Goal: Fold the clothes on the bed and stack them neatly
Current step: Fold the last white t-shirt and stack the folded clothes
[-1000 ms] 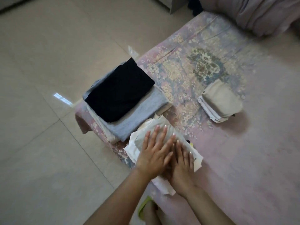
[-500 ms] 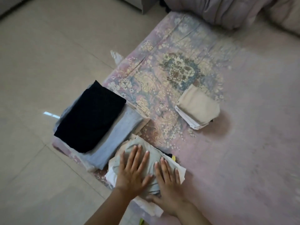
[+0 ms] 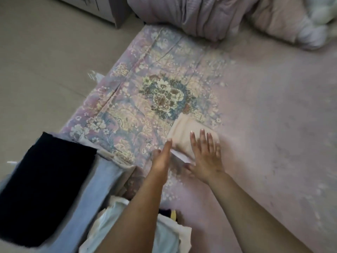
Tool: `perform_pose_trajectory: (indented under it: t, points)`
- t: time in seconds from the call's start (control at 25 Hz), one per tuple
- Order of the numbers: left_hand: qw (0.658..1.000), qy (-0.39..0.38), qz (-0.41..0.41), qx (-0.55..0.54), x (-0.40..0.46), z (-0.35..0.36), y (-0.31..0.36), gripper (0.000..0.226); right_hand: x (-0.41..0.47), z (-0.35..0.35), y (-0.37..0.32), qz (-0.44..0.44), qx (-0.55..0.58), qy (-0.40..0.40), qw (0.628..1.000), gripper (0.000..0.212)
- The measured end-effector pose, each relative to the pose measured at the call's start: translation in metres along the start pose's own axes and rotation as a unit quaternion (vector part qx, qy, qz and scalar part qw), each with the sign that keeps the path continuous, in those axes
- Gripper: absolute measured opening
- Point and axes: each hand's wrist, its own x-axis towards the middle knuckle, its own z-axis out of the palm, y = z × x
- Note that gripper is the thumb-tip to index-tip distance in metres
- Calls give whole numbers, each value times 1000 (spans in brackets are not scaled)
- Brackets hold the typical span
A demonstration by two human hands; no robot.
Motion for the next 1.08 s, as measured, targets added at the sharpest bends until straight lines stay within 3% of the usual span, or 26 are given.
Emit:
perform_pose_trajectory:
  t: [0.04, 0.12, 0.24, 0.36, 0.52, 0.72, 0.92, 1.08]
  points:
    - [998, -16, -16, -56, 11, 13, 2, 50, 5, 3, -1, 16, 14, -48, 999, 104]
    - [993, -10, -16, -120, 22, 36, -4, 38, 10, 17, 2, 31, 36, -70, 996, 110]
    - [989, 94, -12, -117, 31, 47, -18, 56, 13, 27, 7, 27, 32, -58, 997, 114]
    - [989, 4, -17, -148, 37, 46, -17, 30, 18, 22, 14, 27, 55, -60, 996, 109]
    - [994, 49, 23, -95, 35, 59, -13, 50, 15, 20, 21, 31, 105, -20, 994, 105]
    - [984, -44, -11, -170, 2, 39, -12, 25, -10, 10, 12, 20, 48, 8, 999, 99]
    - [980, -63, 17, -186, -82, -10, 2, 18, -97, -5, -58, -6, 16, 158, 987, 101]
    - [971, -102, 36, -215, -178, -61, -27, 30, -193, -2, -106, -66, -1, 238, 969, 106]
